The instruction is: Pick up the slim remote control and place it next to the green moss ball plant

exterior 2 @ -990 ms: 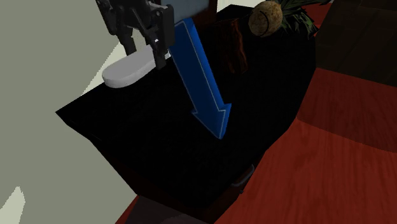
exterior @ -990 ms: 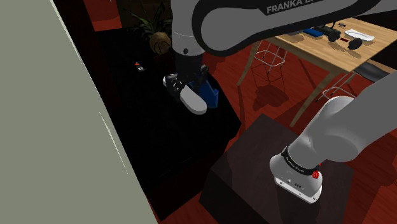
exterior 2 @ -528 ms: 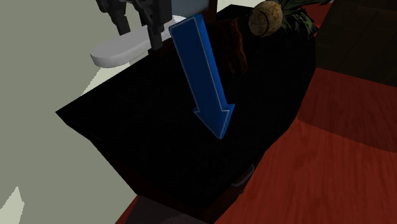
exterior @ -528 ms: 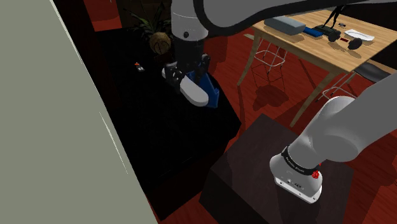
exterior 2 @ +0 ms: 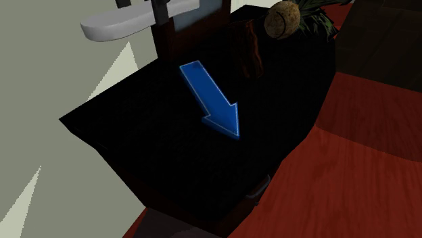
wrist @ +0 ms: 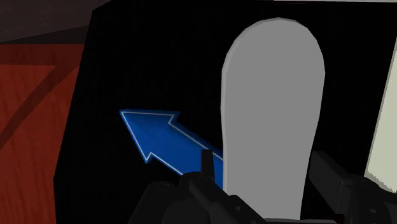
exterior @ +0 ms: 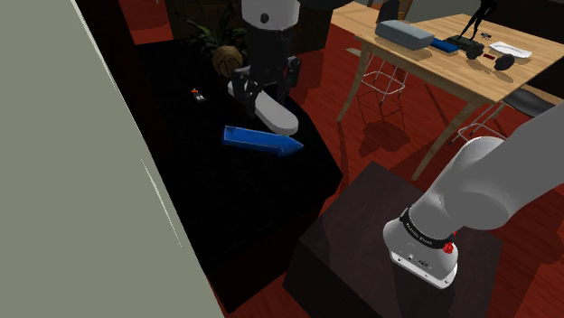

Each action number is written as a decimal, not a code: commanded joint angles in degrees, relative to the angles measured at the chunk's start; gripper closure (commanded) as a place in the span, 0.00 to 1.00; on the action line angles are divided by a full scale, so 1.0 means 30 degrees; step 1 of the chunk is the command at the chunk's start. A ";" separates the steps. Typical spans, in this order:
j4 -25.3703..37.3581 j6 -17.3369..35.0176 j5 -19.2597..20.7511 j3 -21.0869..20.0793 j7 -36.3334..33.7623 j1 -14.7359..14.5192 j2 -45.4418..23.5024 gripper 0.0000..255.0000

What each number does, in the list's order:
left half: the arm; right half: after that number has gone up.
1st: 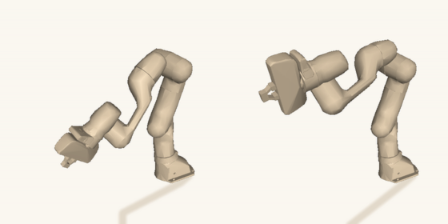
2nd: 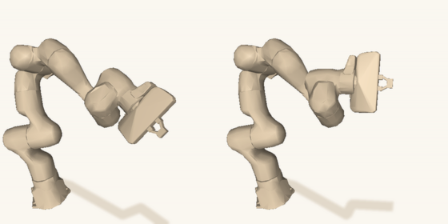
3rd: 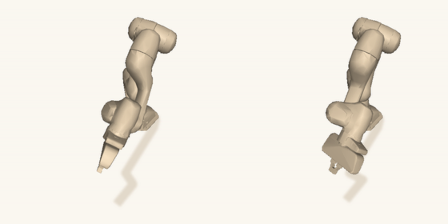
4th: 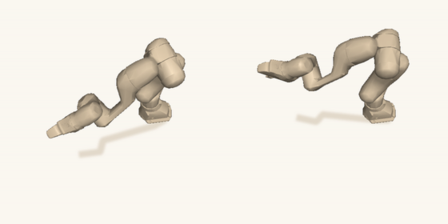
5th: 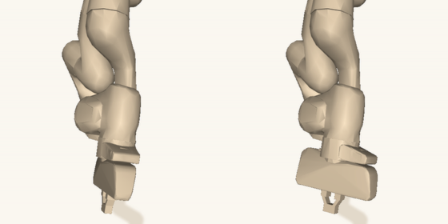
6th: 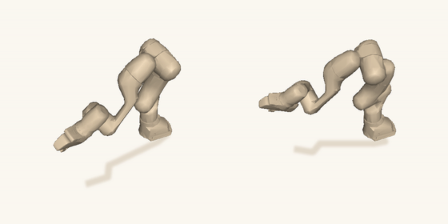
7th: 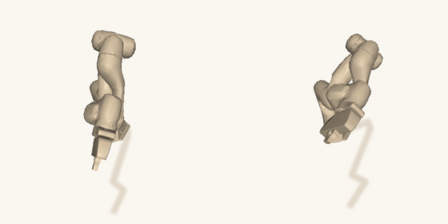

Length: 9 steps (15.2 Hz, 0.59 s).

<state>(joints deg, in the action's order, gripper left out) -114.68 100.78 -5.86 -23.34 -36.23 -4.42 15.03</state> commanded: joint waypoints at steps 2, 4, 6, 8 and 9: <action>0.0786 -0.0813 0.0016 0.0055 -0.0004 0.0024 0.0027 1.00; 0.1347 -0.1327 0.0048 0.0076 -0.0024 0.0043 -0.0024 1.00; 0.1926 -0.1841 0.0083 0.0093 -0.0050 0.0062 -0.0093 1.00; 0.2525 -0.2356 0.0123 0.0104 -0.0080 0.0082 -0.0180 1.00; 0.2831 -0.2615 0.0145 0.0108 -0.0097 0.0091 -0.0231 1.00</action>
<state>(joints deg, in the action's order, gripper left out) -107.26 93.71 -5.55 -23.01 -36.45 -4.19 14.64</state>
